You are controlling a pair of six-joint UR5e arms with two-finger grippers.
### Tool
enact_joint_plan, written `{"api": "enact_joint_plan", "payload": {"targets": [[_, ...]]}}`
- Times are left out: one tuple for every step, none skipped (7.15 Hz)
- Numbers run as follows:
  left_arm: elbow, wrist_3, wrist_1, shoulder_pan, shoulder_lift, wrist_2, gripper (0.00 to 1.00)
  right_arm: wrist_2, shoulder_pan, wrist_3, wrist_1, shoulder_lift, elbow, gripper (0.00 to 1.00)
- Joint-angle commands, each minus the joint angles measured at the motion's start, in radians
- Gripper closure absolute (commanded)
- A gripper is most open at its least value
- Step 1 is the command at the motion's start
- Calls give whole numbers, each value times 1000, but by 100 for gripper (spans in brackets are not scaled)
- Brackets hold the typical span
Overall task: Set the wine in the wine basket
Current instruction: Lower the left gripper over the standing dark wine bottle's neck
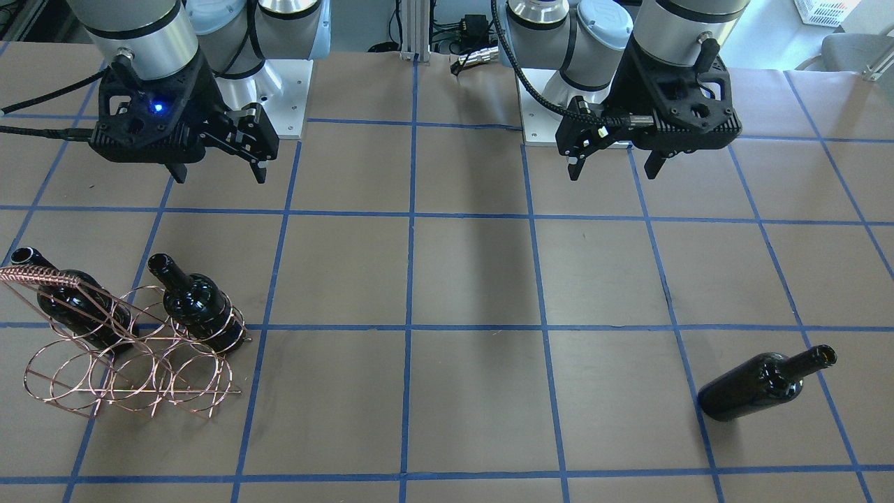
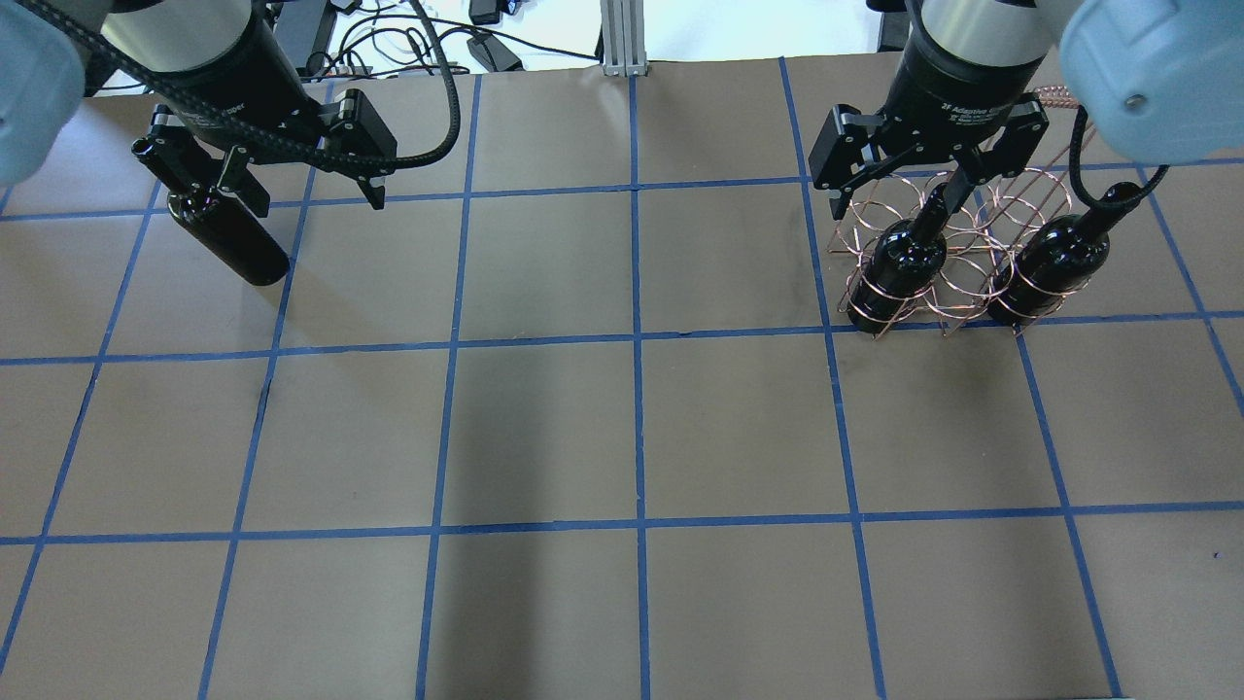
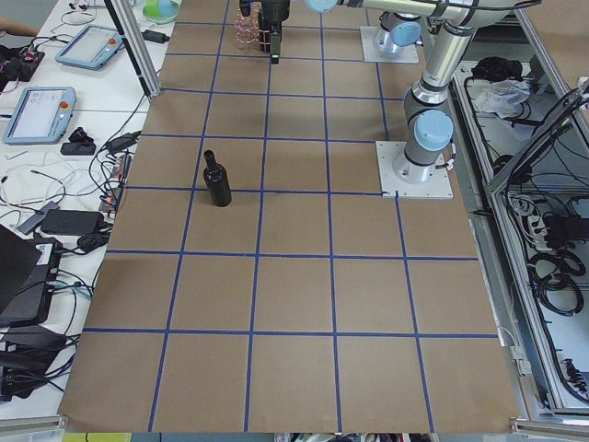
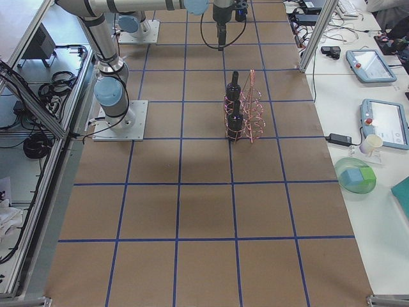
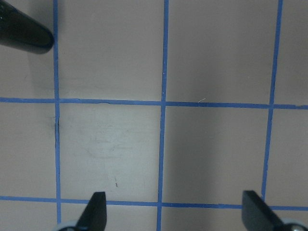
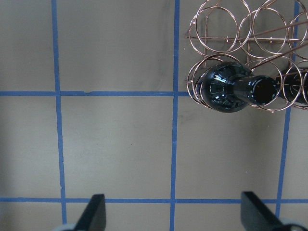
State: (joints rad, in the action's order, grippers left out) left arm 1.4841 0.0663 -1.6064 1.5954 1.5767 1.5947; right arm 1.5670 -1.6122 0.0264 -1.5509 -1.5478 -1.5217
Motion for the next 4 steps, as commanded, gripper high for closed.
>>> {"api": "enact_joint_plan", "payload": {"targets": [[11,-8,19,0,-3,-2,0,1,0,0,0,0,0,0],[12,-13,37,-11,-1,1,0,1,0,0,0,0,0,0],[10,-16,37,-29,-1,1,0,1,-2,0,0,0,0,0],[7,-23,58,-53,0,8,0,1,0,0,0,0,0,0]]}}
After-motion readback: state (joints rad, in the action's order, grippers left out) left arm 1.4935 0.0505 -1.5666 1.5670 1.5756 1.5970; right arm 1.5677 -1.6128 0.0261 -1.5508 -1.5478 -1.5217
